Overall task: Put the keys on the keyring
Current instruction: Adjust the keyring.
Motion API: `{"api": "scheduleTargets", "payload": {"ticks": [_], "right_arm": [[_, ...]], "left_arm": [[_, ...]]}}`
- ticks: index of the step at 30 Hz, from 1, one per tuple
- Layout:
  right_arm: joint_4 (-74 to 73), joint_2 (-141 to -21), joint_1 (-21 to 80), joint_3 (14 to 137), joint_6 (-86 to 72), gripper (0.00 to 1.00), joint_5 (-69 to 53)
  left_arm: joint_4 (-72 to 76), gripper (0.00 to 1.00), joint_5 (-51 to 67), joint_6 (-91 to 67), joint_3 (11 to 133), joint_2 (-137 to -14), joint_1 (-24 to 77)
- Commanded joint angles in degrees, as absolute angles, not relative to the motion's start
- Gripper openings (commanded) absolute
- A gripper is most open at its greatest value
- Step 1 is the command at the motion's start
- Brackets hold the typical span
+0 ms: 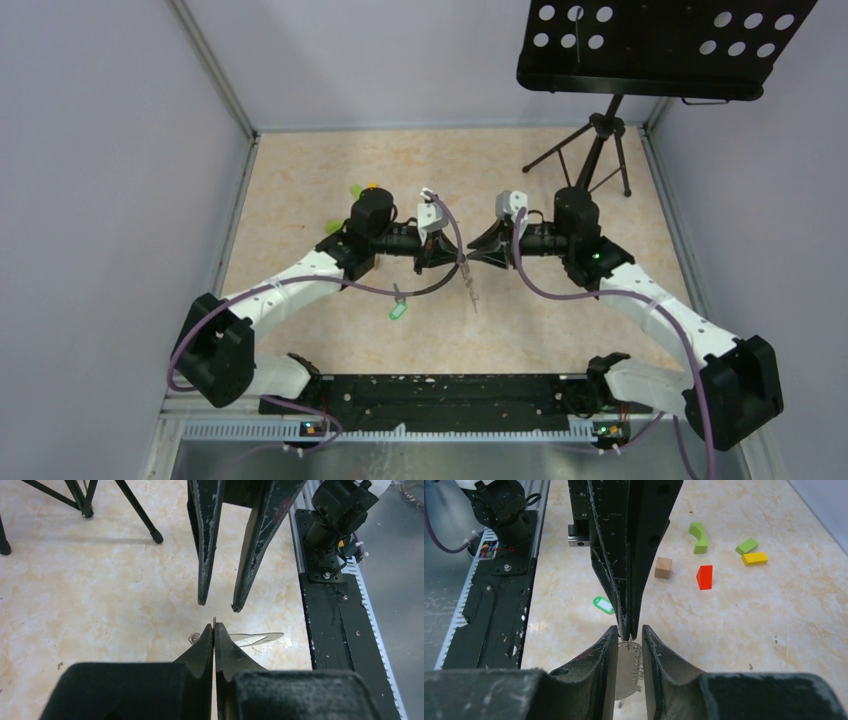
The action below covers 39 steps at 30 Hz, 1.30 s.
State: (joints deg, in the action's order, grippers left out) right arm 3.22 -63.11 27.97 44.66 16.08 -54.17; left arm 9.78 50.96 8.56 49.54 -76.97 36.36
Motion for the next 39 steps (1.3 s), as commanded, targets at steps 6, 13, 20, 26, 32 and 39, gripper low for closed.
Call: {"api": "scheduleTargets", "payload": {"ticks": [6,13,20,26,32,39], "right_arm": [[0.2,-65.8,28.4,46.4,22.9,0.26,-56.1],[-1.3,-67.2,28.5,46.4,23.4,0.25,-55.3],[-0.6,-67.9,28.6,46.4,22.8,0.23,-55.5],[0.8,-68.2,28.9,46.4,20.9,0.16,-56.5],[1.6,-68.2,29.3,46.5,20.2,0.15,-57.3],[1.5,-68.0,29.3,46.5,20.1,0.1,-58.4]], "left_arm": [[8.8,0.0,49.9,12.2,52.3,-74.2,37.4],[8.9,0.0,50.2,12.1,52.3,-74.1,37.4],[10.0,0.0,50.3,11.7,51.3,-73.6,37.4],[10.4,0.0,50.6,11.6,51.2,-74.1,37.4],[10.6,0.0,50.6,11.5,51.2,-74.7,37.5],[10.8,0.0,50.4,11.4,51.3,-75.4,37.4]]}}
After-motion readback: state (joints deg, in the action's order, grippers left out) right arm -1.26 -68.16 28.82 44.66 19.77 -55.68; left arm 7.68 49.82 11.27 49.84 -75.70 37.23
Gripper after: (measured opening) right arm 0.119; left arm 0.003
